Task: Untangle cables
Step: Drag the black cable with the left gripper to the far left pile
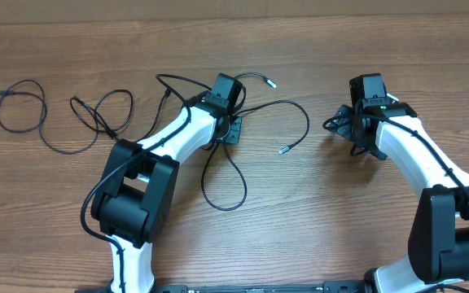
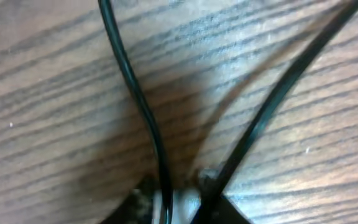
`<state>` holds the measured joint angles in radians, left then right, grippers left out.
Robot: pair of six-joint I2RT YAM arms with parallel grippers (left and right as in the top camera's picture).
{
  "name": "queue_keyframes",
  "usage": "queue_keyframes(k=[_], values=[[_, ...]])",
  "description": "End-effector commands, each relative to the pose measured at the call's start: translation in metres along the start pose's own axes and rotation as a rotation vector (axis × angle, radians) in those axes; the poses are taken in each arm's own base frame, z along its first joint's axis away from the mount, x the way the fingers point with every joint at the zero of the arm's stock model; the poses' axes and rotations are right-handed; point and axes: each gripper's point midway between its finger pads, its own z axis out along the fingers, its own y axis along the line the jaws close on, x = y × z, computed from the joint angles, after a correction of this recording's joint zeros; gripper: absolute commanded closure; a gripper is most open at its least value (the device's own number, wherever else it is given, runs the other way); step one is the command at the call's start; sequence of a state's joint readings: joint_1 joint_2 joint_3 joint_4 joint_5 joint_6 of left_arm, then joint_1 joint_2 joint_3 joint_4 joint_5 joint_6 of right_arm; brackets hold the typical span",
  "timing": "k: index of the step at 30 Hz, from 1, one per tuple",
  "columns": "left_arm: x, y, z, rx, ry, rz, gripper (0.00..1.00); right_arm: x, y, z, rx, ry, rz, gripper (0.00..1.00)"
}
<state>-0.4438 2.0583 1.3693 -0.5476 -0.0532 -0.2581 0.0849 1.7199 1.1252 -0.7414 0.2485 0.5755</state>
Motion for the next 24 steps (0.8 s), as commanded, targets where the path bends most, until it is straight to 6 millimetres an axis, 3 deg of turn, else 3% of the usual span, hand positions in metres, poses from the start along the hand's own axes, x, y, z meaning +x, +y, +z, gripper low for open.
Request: queue_keyframes(k=[1, 7, 14, 15, 18, 24], values=[[0.001, 0.005, 0.007, -0.031, -0.005, 0.002, 0.78, -0.002, -0.003, 0.001, 0.013, -0.012, 0.003, 0.0], [0.001, 0.005, 0.009, -0.035, -0.004, 0.002, 0.7, -0.002, -0.003, 0.001, 0.013, -0.012, 0.003, 0.0], [0.008, 0.005, 0.029, -0.038, 0.019, 0.004, 0.68, -0.002, -0.003, 0.001, 0.013, -0.012, 0.003, 0.0], [0.008, 0.005, 0.029, -0.037, 0.018, 0.004, 0.71, -0.002, -0.003, 0.001, 0.013, -0.012, 0.003, 0.0], [0.008, 0.005, 0.029, -0.037, 0.019, 0.004, 0.96, -0.002, -0.003, 0.001, 0.013, -0.012, 0.003, 0.0], [0.014, -0.001, 0.029, 0.0, 0.045, 0.004, 0.96, -0.002, -0.003, 0.001, 0.013, -0.012, 0.003, 0.0]])
